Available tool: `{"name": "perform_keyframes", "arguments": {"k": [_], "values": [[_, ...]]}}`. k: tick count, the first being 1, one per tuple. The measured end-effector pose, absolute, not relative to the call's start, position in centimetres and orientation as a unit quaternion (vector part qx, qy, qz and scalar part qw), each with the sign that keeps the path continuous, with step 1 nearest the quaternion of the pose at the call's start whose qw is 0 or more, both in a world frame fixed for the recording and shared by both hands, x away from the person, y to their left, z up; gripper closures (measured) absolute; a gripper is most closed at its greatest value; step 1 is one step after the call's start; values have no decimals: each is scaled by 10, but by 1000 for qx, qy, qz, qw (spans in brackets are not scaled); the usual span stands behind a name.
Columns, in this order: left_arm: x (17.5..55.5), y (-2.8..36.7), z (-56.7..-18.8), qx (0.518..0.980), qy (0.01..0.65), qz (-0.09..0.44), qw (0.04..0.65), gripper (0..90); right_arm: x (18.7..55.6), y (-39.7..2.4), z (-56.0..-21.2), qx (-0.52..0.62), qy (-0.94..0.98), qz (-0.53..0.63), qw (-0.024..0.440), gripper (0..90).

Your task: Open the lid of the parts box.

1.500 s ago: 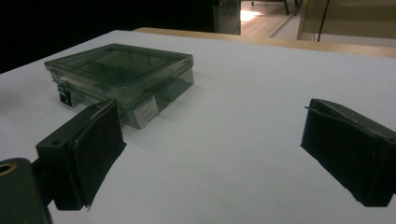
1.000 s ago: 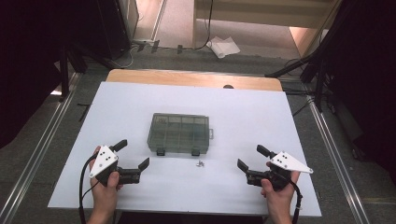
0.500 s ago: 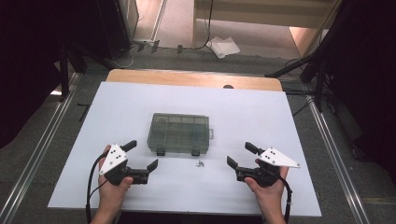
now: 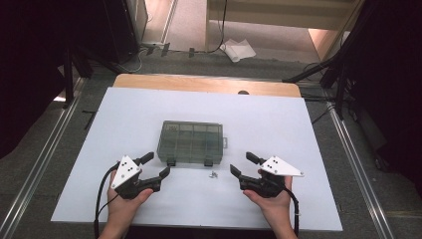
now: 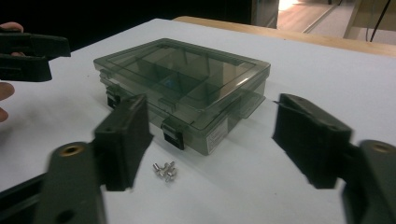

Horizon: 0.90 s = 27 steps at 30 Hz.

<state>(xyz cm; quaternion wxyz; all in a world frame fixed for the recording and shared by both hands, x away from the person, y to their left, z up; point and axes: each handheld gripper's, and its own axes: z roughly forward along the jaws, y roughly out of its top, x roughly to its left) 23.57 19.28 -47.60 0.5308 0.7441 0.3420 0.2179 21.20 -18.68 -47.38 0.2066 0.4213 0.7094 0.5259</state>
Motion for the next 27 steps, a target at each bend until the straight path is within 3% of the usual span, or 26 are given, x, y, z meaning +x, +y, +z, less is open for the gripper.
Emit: {"name": "perform_keyframes", "arguments": {"k": [4, 10, 12, 15, 22, 27], "values": [[236, 195, -476, 740, 349, 215, 533, 454, 214, -177, -477, 403, 725, 524, 196, 600], [240, 197, -479, 746, 358, 203, 524, 603, 218, -166, -484, 394, 742, 514, 172, 762], [241, 198, -480, 752, 352, 188, 524, 698, 221, -160, -490, 390, 753, 503, 166, 860], [242, 198, -480, 759, 345, 174, 523, 735, 224, -156, -493, 393, 756, 499, 157, 900], [246, 197, -482, 768, 350, 165, 511, 840, 236, -149, -505, 416, 764, 472, 143, 900], [249, 199, -482, 772, 355, 160, 502, 850, 243, -147, -509, 430, 761, 465, 144, 900]]}}
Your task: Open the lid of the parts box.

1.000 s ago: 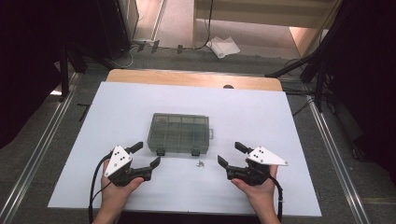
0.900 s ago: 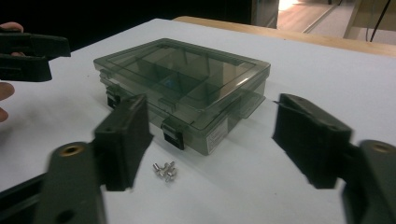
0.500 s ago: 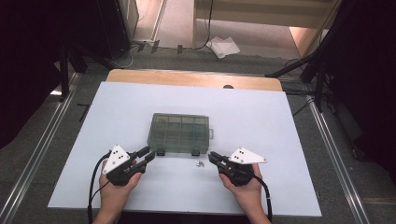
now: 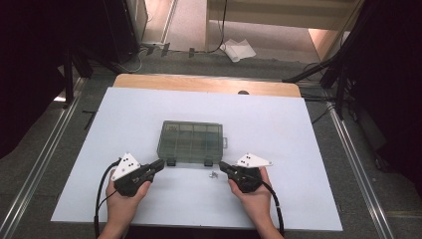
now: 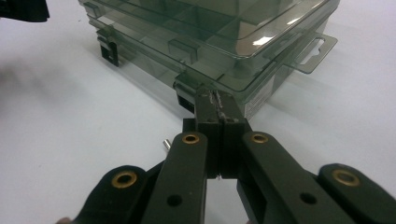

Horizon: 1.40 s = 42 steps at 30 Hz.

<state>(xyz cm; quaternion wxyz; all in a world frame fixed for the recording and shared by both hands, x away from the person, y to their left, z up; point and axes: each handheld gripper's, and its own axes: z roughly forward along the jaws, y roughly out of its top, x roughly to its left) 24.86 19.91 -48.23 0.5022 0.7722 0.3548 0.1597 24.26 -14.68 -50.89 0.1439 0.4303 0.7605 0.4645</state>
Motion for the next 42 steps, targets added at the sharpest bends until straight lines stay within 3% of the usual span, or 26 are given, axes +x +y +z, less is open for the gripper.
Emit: {"name": "perform_keyframes", "arguments": {"k": [2, 42], "values": [[250, 200, -484, 772, 360, 159, 499, 891, 244, -145, -509, 433, 761, 461, 146, 900], [277, 208, -493, 761, 404, 164, 480, 890, 252, -143, -491, 433, 756, 463, 161, 900]]}}
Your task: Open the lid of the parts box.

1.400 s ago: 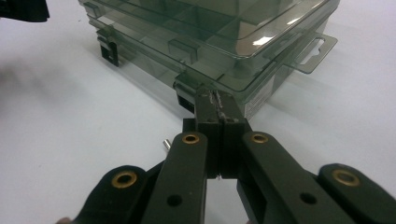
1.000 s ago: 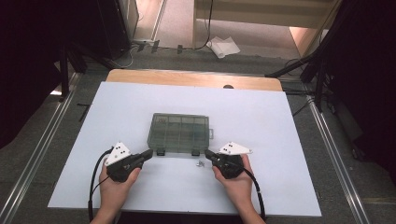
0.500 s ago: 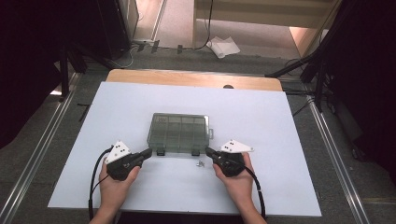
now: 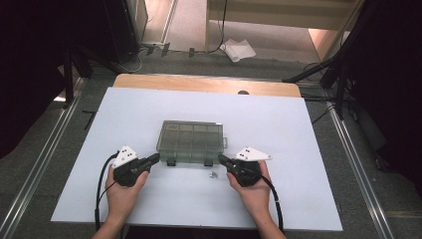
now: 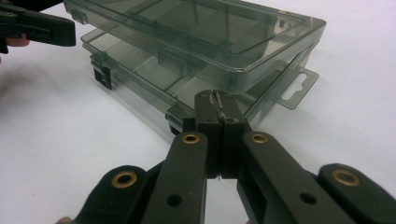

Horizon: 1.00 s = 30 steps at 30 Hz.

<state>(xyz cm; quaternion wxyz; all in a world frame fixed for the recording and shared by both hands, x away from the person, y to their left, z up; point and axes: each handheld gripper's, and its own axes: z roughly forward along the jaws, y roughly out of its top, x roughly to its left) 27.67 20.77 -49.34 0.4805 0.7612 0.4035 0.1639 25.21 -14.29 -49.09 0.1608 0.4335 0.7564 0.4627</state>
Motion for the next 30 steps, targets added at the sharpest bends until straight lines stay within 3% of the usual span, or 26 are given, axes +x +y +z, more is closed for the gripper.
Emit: {"name": "perform_keyframes", "arguments": {"k": [15, 17, 20, 22, 30], "values": [[286, 207, -487, 752, 398, 177, 494, 879, 255, -145, -484, 430, 754, 468, 164, 900], [287, 208, -486, 747, 405, 182, 496, 784, 256, -145, -483, 430, 754, 469, 165, 900], [289, 207, -486, 743, 408, 190, 496, 740, 257, -146, -480, 430, 753, 470, 165, 900], [291, 206, -485, 744, 408, 199, 490, 658, 258, -146, -479, 431, 751, 472, 167, 900], [296, 203, -479, 743, 387, 229, 497, 610, 260, -148, -476, 433, 747, 475, 170, 900]]}}
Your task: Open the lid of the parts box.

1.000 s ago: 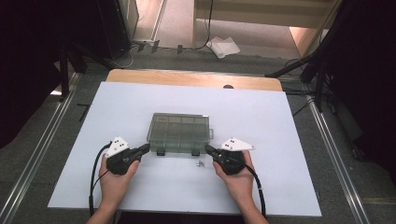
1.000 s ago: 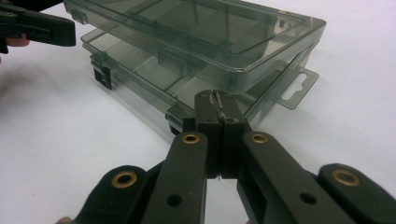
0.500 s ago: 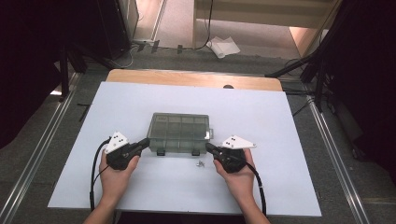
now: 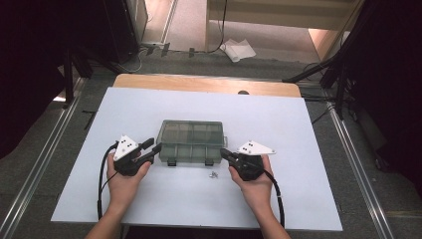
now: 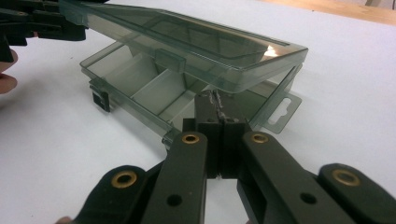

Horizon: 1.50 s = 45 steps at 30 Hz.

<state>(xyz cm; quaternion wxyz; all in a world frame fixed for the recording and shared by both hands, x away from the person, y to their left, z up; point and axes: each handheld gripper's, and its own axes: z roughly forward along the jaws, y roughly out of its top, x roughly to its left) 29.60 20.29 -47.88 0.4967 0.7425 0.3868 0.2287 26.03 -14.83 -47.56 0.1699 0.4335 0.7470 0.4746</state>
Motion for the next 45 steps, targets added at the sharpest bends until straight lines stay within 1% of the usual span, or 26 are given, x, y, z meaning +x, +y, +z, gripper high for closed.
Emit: {"name": "perform_keyframes", "arguments": {"k": [3, 7, 8, 10, 15, 16, 17, 19, 23, 30, 41, 44, 45], "values": [[297, 202, -478, 741, 380, 235, 501, 613, 261, -150, -475, 436, 744, 476, 171, 899], [298, 200, -475, 739, 374, 247, 503, 620, 263, -151, -475, 436, 744, 478, 170, 869], [299, 200, -474, 742, 369, 246, 502, 650, 263, -151, -475, 437, 743, 477, 170, 857], [300, 198, -473, 745, 367, 249, 499, 682, 264, -152, -476, 439, 741, 477, 175, 830], [302, 195, -470, 742, 366, 257, 500, 690, 269, -152, -476, 448, 735, 475, 182, 744], [302, 195, -469, 742, 365, 258, 500, 727, 272, -153, -476, 445, 736, 477, 182, 722], [303, 195, -469, 741, 366, 259, 500, 727, 273, -152, -475, 446, 734, 478, 184, 706], [304, 194, -468, 741, 366, 260, 499, 728, 276, -152, -475, 441, 734, 480, 189, 697], [305, 194, -466, 740, 364, 264, 500, 730, 280, -151, -473, 432, 737, 479, 203, 695], [310, 193, -462, 741, 361, 269, 498, 730, 284, -151, -468, 428, 728, 486, 224, 663], [315, 190, -456, 738, 358, 277, 501, 730, 291, -147, -461, 420, 721, 489, 256, 693], [318, 191, -454, 737, 361, 276, 501, 732, 293, -146, -459, 422, 717, 492, 256, 710], [319, 191, -454, 736, 362, 276, 501, 753, 295, -146, -458, 422, 716, 492, 258, 713]]}}
